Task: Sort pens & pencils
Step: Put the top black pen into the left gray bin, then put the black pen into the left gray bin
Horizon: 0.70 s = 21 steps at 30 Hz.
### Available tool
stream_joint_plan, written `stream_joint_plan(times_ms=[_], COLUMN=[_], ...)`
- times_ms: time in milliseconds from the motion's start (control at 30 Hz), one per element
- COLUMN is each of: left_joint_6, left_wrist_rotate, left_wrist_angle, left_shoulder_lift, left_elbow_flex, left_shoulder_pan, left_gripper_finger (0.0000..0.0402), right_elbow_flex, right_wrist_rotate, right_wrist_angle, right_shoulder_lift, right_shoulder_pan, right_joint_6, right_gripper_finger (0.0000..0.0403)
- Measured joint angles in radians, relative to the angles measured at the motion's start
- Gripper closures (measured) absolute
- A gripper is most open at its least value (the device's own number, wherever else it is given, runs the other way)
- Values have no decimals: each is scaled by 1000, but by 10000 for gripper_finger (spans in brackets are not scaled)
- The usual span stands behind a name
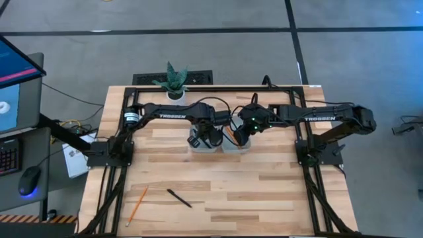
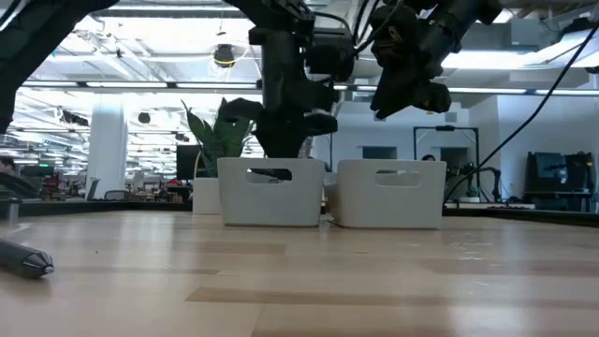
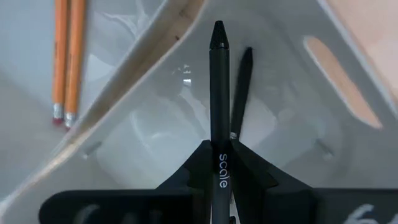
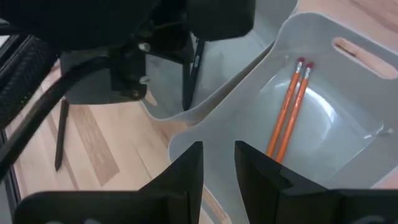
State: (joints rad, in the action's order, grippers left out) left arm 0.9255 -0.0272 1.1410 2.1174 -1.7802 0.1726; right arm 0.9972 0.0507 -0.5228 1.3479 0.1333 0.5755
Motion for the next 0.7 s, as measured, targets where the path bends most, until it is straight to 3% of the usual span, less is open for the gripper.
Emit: stream_joint_plan(times_ms=[167, 700], left_joint_6=[-65, 24], left_wrist_rotate=[9, 32], left_wrist_angle=[-41, -45], left_shoulder_lift=[14, 13], left_elbow_flex=[0, 1], left_shoulder_pan=[5, 5], left_gripper_finger=[366, 349], right_elbow_flex=[0, 0], right_wrist_rotate=[0, 1], right_wrist_angle=[1, 3], right_shoulder_lift=[0, 0], right_shoulder_pan=[0, 0], right_joint_6=[0, 0], right_gripper_finger=[290, 290])
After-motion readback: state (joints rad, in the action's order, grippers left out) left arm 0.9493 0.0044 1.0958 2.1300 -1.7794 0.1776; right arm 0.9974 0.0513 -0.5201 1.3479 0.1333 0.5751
